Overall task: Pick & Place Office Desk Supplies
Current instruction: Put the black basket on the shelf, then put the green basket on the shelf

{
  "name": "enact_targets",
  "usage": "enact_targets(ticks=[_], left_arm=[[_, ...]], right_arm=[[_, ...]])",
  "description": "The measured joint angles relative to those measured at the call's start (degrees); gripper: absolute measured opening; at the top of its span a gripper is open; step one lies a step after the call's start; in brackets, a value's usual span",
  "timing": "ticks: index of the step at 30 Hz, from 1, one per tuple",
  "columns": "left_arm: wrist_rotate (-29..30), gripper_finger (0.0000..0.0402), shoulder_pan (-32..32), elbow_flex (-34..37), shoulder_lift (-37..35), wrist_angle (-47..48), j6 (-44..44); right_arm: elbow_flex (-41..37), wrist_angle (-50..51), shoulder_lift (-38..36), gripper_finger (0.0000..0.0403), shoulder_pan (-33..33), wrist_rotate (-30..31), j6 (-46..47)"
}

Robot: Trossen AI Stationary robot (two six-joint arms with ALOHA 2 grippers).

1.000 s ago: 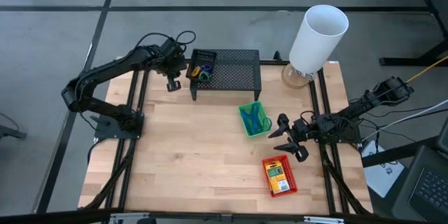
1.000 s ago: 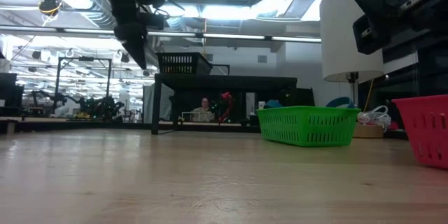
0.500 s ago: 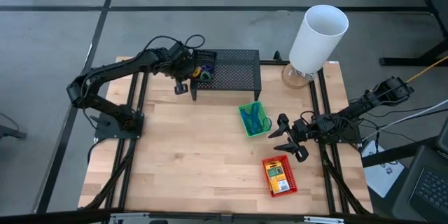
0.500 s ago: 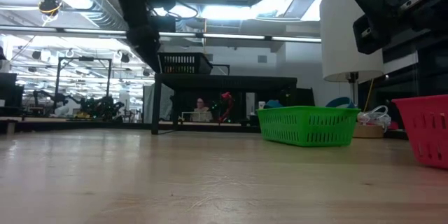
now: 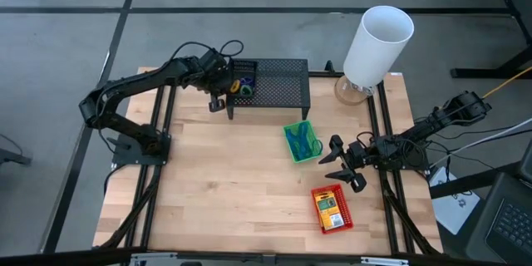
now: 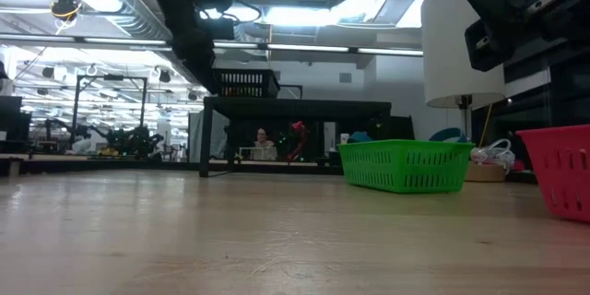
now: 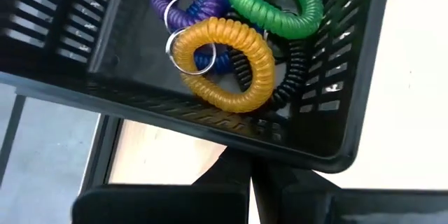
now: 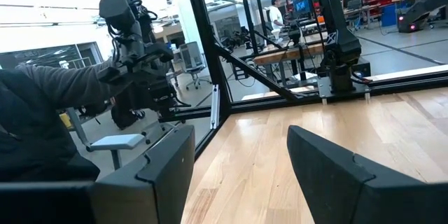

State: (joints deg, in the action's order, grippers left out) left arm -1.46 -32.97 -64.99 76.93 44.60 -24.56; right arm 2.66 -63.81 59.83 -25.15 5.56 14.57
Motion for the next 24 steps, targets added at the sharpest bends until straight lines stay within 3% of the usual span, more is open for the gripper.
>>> enact_targets(ticks=[6,18,24], left_arm=[[-3.50,0.0002,0.00,0.00,0.00,-0.09,0.94],[-4.34,0.0001,0.00,0.00,0.00,0.02,1.49],[1.42,0.0003,-0.13,-0.04,-0.08,9.15,1.44]], right_arm=[[0.00,-0.02,-0.02,0.0229,0.00,-0.01,-0.01],[0.00,-0.01,-0.02,0.0229,0.00,-0.01,-0.02],[0.00,0.00,-0.02,0.0229,0.00,-0.11,0.19]])
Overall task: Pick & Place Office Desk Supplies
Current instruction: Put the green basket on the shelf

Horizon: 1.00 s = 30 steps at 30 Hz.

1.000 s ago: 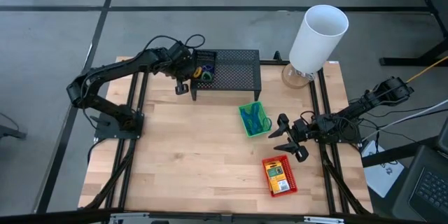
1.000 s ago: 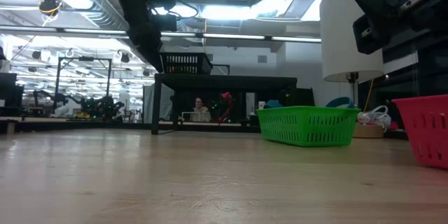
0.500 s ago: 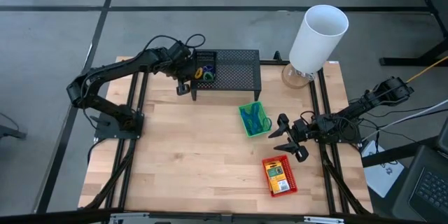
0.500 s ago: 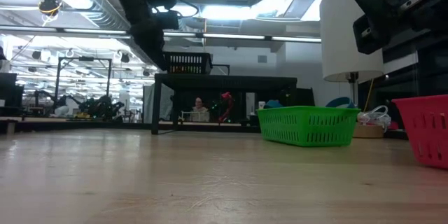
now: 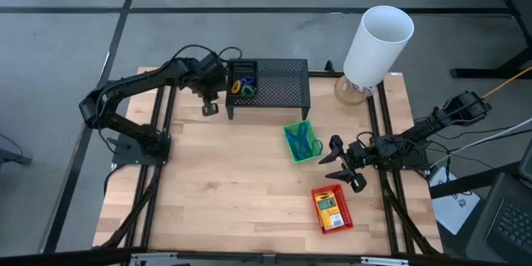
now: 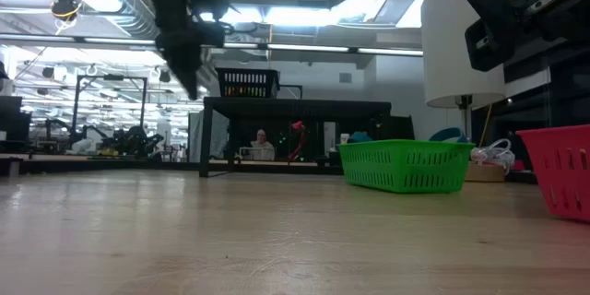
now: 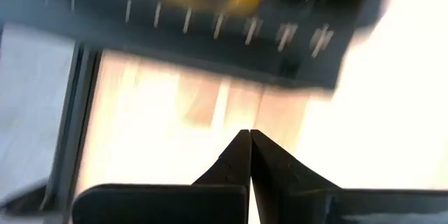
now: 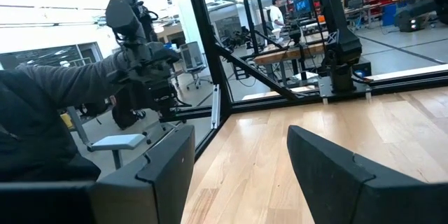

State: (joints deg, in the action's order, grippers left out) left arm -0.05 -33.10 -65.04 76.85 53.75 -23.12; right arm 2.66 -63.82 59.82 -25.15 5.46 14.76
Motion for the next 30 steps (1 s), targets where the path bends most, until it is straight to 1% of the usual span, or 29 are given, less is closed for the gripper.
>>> enact_targets(ticks=[2,4,6,10,13,16,18,20,23,26,30], left_arm=[[2.24,0.0003,-0.04,0.00,-0.35,2.62,0.27],[1.58,0.0003,-0.04,0.00,-1.35,3.48,1.26],[-1.94,0.0004,0.10,0.00,-2.92,2.97,2.99],[-11.70,0.0004,2.83,0.00,-7.30,-0.60,7.29],[-16.38,0.0004,6.96,0.00,-10.84,-5.77,11.66],[-18.65,0.0006,13.17,0.00,-13.03,-12.64,16.84],[-18.58,0.0013,18.26,0.00,-13.43,-17.35,19.75],[-17.35,0.0025,22.85,0.00,-13.38,-20.76,20.85],[-12.26,0.0049,28.39,0.00,-13.32,-24.81,20.99],[-8.16,0.0074,31.85,0.00,-13.34,-27.57,20.92],[-6.05,0.0107,35.22,0.00,-13.32,-27.49,20.84]], right_arm=[[0.00,0.00,0.00,0.0229,0.00,-0.28,0.03],[0.00,0.00,0.00,0.0229,-0.01,-0.33,0.03],[0.00,0.00,0.00,0.0229,0.00,-0.33,0.05],[0.00,0.00,0.00,0.0229,0.00,-0.32,0.01],[0.00,0.00,0.00,0.0229,0.05,-0.09,-0.17],[0.00,0.00,0.00,0.0229,0.09,-0.05,-0.17],[0.00,0.00,0.00,0.0229,0.09,-0.06,-0.10],[-0.02,-0.99,0.02,0.0229,0.09,-0.15,0.58],[-0.02,-6.25,0.02,0.0229,0.09,-0.31,5.10],[0.00,-12.01,-0.02,0.0229,0.09,-0.35,10.32],[0.00,-15.00,0.00,0.0229,0.09,0.79,10.10]])
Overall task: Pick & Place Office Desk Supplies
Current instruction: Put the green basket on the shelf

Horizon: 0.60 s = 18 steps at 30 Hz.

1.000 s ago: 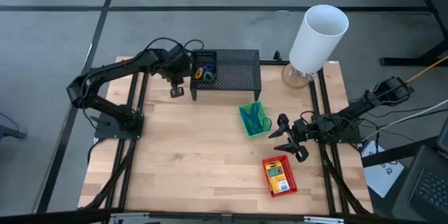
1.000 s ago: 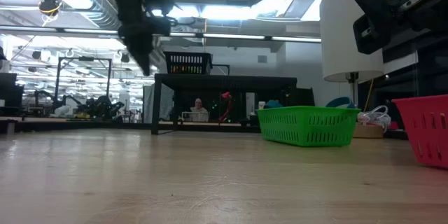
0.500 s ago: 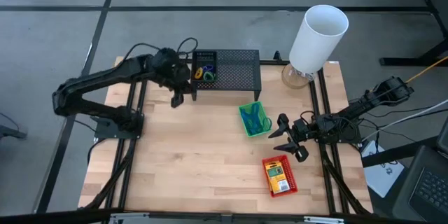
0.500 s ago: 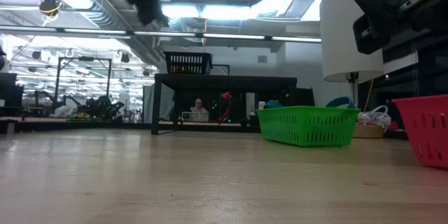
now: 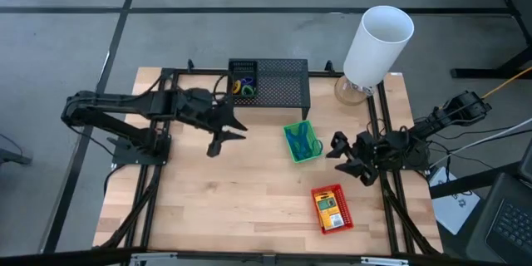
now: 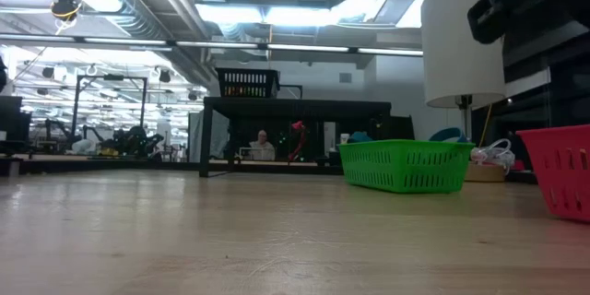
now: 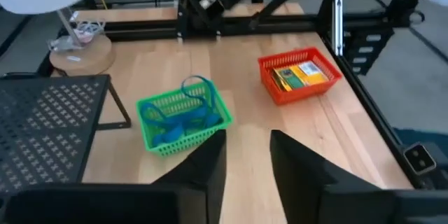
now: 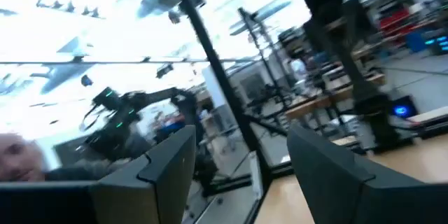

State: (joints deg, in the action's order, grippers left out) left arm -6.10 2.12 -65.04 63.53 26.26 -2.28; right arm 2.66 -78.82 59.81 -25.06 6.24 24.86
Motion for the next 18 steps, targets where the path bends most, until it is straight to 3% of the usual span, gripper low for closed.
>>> enact_targets(ticks=[6,12,15,18], left_arm=[[6.84,0.0153,9.13,0.02,2.95,0.66,0.50],[13.12,0.0189,17.76,0.04,10.04,0.53,6.02],[21.90,0.0193,23.16,0.04,15.09,-0.18,7.06],[31.36,0.0190,27.62,0.09,20.99,-3.49,7.30]], right_arm=[[0.00,1.78,0.02,0.0229,0.00,9.59,0.17],[0.00,2.16,0.02,0.0229,0.00,25.86,-0.74],[0.00,2.42,0.02,0.0229,0.01,32.11,-2.64],[0.02,3.86,0.02,0.0229,0.01,32.02,-2.87]])
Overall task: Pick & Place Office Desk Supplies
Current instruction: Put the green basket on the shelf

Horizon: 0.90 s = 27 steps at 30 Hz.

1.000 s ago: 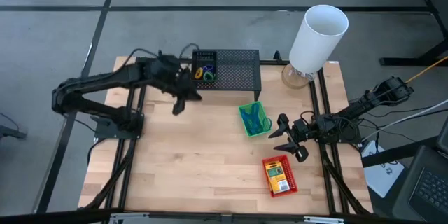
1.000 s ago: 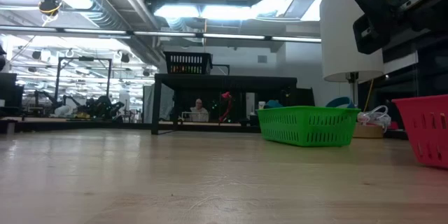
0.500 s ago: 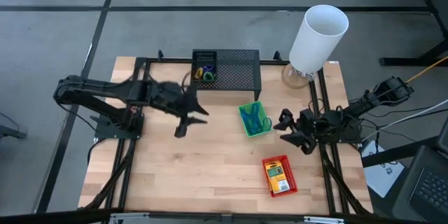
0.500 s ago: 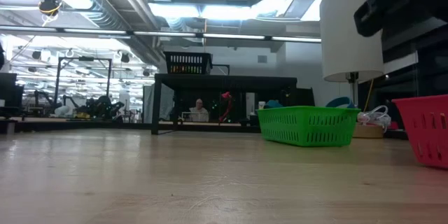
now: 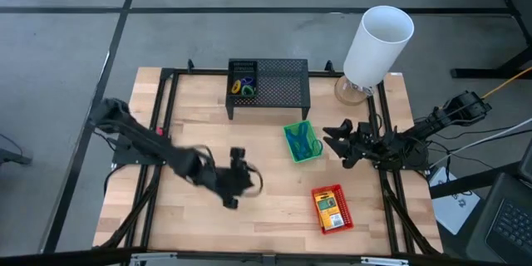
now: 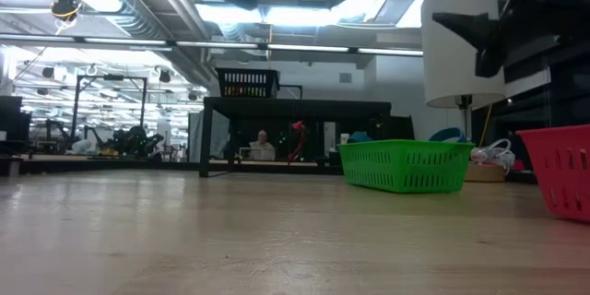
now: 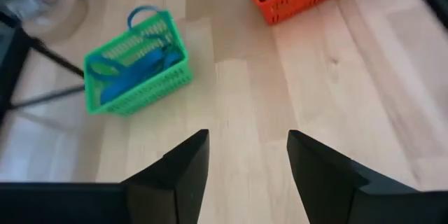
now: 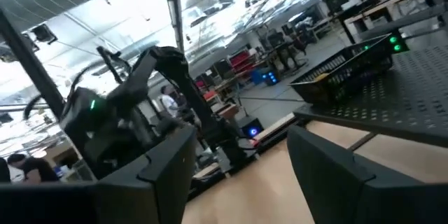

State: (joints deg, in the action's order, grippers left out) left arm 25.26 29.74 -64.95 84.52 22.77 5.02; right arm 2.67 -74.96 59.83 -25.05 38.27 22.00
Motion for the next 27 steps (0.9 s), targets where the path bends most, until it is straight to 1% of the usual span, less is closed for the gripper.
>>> enact_targets(ticks=[2,5,7,9,11,12,14,15,18,21,24,27], left_arm=[[4.46,0.0186,2.07,0.00,3.57,-4.22,-1.08],[11.22,0.0183,4.16,0.00,7.49,-9.71,-1.51],[15.96,0.0181,5.71,0.00,9.14,-11.64,-0.55],[20.86,0.0179,7.59,0.00,10.21,-12.38,1.40],[24.89,0.0176,9.92,0.65,10.84,-12.43,3.53],[26.73,0.0174,10.99,1.72,10.91,-12.56,4.83],[29.75,0.0171,12.90,5.22,10.76,-14.59,7.93],[30.52,0.0170,13.61,7.51,10.34,-16.53,9.90],[30.38,0.0169,14.96,15.75,8.07,-26.74,13.25],[29.62,0.0169,15.82,24.03,4.82,-37.37,13.40],[23.88,0.0169,16.44,31.65,0.12,-48.11,12.13],[15.54,0.0169,17.38,39.85,-3.57,-62.10,8.68]], right_arm=[[0.01,0.48,0.00,0.0229,-0.01,0.34,0.93],[0.01,2.50,0.00,0.0229,0.01,4.08,0.45],[0.01,4.04,0.00,0.0229,0.01,5.67,-0.65],[0.03,4.94,0.00,0.0229,0.23,7.10,1.37],[0.03,5.54,0.00,0.0229,1.09,6.21,3.69],[0.06,5.66,0.00,0.0229,1.55,4.67,4.50],[0.91,7.23,0.00,0.0229,2.48,1.66,5.45],[1.73,8.40,0.00,0.0229,2.84,1.32,5.61],[5.96,15.94,0.00,0.0229,4.11,1.93,5.34],[12.86,29.22,0.02,0.0229,5.88,4.45,4.59],[21.92,48.51,0.02,0.0229,7.89,8.97,5.84],[32.20,71.66,0.54,0.0229,10.19,11.78,12.42]])
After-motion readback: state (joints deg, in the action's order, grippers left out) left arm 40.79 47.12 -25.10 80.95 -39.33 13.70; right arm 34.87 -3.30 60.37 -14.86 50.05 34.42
